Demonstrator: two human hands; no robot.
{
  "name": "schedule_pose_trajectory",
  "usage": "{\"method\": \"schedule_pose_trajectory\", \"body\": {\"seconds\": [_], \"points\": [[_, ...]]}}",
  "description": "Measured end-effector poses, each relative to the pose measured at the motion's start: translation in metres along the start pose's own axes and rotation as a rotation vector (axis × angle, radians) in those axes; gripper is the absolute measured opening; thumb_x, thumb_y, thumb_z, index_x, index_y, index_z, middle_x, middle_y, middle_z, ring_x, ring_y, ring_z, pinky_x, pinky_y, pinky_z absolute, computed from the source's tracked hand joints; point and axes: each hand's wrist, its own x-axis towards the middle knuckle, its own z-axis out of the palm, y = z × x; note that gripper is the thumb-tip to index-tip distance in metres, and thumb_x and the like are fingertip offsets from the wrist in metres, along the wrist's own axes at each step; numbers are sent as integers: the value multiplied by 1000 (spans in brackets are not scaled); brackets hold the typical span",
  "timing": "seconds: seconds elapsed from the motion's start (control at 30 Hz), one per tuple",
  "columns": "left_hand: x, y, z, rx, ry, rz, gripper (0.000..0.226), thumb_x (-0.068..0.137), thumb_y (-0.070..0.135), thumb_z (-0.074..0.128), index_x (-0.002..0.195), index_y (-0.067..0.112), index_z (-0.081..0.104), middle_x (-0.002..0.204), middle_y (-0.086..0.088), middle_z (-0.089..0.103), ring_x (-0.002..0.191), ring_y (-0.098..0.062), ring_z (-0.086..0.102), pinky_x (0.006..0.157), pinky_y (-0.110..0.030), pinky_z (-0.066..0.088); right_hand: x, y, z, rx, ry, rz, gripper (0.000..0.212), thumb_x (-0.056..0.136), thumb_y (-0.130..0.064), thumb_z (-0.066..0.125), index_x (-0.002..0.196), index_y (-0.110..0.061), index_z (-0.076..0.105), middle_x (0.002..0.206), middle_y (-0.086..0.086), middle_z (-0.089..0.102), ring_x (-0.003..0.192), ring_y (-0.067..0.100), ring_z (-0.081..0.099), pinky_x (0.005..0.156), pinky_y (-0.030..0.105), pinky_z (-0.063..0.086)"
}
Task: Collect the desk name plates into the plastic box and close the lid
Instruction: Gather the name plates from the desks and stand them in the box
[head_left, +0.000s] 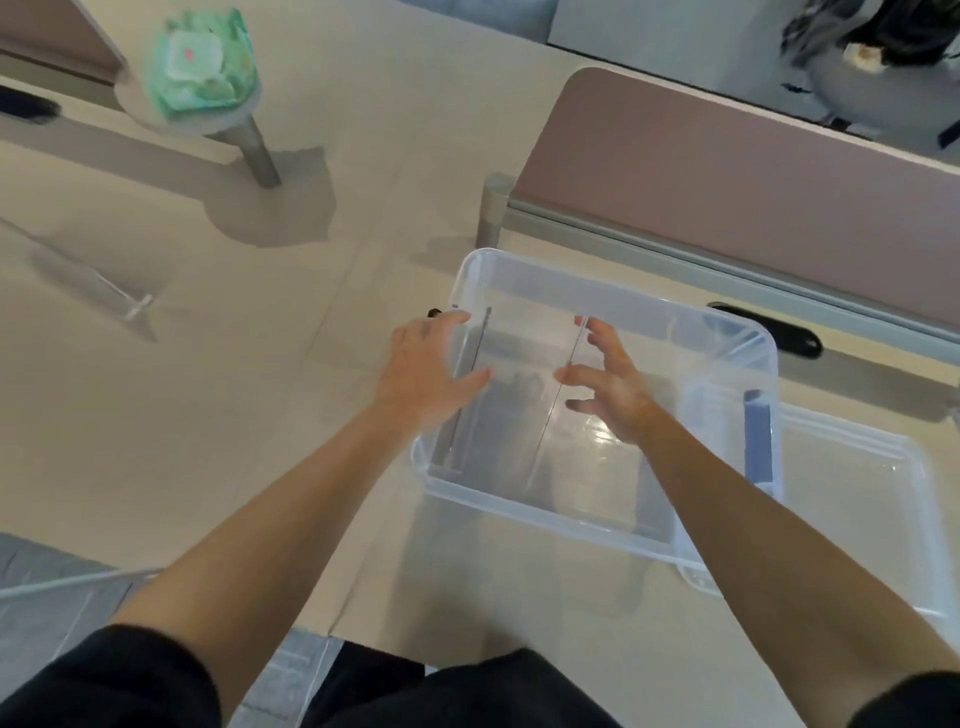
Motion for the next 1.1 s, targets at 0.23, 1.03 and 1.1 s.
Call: {"method": "schedule_pose_trajectory", "body": {"seconds": [0.23, 1.03, 1.1], "points": [[2, 0, 1, -14, 35, -10, 64, 77, 56, 68, 132, 37, 40, 140, 6, 51, 123, -24, 44, 106, -37, 36, 36, 33, 14, 45, -85, 78, 90, 58, -24, 82, 139, -39, 43, 146, 1, 33, 130, 31, 41, 98, 59, 44], [-14, -10, -11, 18, -184, -19, 77, 89, 41, 62, 149, 52, 15, 150, 7, 37, 132, -17, 39, 107, -36, 35, 8, 62, 3, -378, -331, -134, 115, 53, -71, 83, 133, -78, 1, 164, -21, 0, 152, 18, 15, 115, 50, 36], [-14, -9, -11, 10, -171, -26, 77, 89, 37, 64, 148, 53, 17, 145, 9, 39, 121, -14, 44, 100, -31, 38, 9, 63, 3, -391, -346, -151, 112, 55, -71, 83, 133, -78, 3, 164, -23, 1, 152, 17, 14, 116, 51, 34]]}}
